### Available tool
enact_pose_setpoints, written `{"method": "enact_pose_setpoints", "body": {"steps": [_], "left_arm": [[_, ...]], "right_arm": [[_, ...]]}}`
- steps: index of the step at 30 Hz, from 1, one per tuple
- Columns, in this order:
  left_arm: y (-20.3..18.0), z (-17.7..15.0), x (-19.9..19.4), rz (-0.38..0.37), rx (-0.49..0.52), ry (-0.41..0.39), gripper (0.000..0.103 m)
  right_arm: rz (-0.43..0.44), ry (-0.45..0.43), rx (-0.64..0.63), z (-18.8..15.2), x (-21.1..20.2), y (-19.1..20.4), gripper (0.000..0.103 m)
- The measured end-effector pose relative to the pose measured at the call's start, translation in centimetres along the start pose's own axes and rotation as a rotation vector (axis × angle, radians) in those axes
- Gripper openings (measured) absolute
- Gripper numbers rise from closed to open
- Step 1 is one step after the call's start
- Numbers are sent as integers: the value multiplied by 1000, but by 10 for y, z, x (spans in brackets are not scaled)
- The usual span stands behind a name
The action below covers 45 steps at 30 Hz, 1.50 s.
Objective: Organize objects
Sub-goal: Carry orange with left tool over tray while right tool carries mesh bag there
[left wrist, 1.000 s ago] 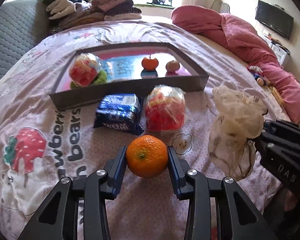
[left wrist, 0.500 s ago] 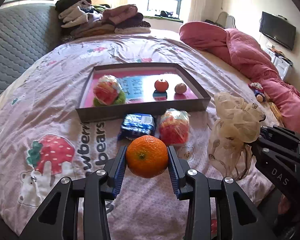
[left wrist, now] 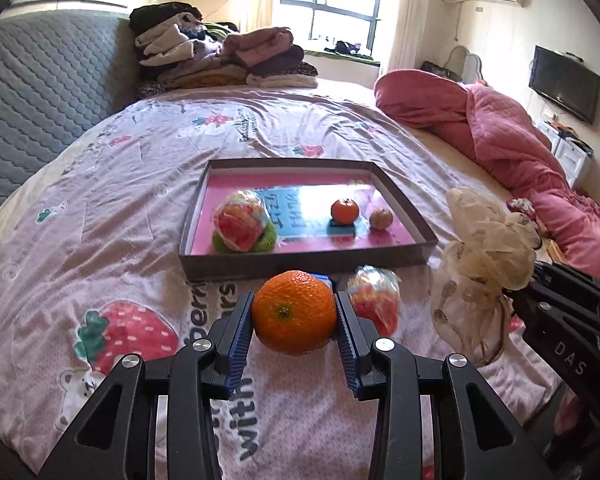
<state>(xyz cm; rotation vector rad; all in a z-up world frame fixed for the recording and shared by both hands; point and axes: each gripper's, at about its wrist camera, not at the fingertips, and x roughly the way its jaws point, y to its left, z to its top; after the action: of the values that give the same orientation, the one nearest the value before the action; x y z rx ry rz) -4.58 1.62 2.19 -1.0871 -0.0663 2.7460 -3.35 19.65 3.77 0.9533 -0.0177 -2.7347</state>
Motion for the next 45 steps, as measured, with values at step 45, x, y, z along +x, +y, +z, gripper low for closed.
{"method": "enact_pose_setpoints", "body": {"steps": [45], "left_arm": [[-2,127,78,49,49,-85,40]], "right_arm": [[-93,-120,-63,110,66,-32,10]]}}
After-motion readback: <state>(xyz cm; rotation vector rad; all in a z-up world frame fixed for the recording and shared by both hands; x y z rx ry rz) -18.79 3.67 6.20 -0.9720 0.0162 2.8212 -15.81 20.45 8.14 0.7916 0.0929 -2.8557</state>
